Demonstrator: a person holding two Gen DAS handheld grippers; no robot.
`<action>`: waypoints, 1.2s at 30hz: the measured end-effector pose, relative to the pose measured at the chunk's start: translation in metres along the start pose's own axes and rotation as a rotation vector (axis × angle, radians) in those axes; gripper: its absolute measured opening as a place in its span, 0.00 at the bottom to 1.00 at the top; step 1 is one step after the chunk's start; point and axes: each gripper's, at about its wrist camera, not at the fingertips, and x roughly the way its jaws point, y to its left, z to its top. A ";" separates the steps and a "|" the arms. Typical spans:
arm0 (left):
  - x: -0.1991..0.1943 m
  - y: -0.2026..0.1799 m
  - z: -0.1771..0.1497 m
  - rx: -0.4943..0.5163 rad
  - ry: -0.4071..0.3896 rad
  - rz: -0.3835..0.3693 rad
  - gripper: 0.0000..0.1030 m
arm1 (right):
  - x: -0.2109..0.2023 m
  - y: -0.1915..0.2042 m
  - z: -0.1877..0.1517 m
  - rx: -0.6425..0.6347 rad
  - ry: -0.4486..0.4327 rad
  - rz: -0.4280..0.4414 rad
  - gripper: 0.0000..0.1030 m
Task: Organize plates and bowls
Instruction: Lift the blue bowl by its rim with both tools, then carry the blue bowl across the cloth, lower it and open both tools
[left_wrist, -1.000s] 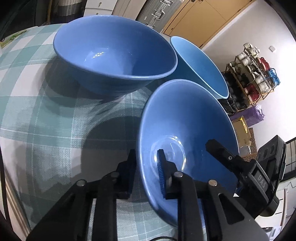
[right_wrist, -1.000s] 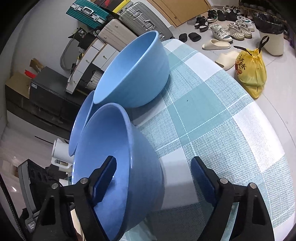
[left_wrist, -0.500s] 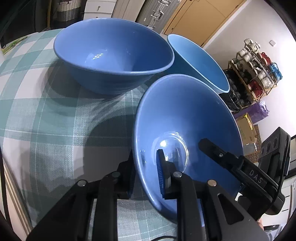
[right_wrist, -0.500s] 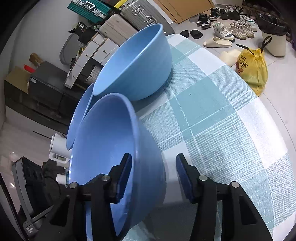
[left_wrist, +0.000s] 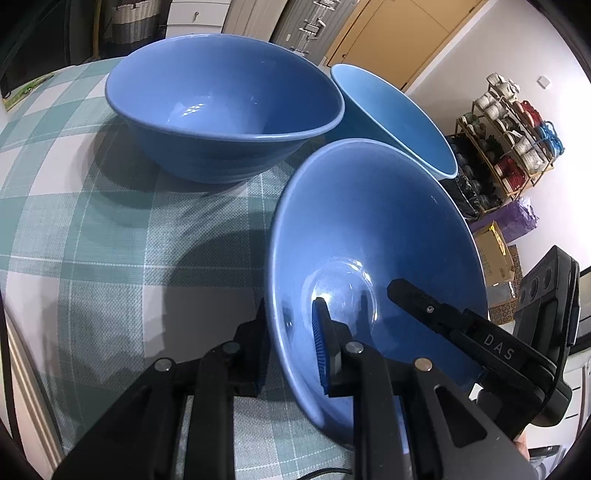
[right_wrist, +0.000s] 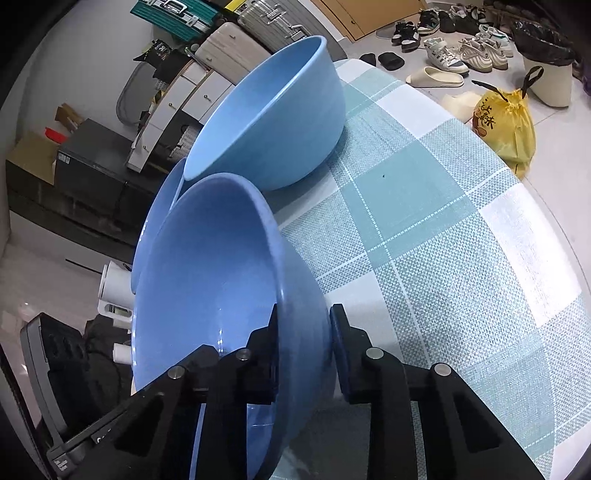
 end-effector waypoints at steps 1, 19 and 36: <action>-0.001 0.002 -0.001 -0.005 -0.002 -0.003 0.18 | -0.001 0.001 0.000 -0.002 -0.003 -0.006 0.24; -0.012 -0.002 -0.022 0.027 0.010 0.013 0.18 | -0.017 0.007 -0.022 -0.013 0.013 -0.060 0.24; -0.039 0.008 -0.066 0.047 0.040 0.001 0.18 | -0.055 0.006 -0.091 0.026 0.017 -0.044 0.24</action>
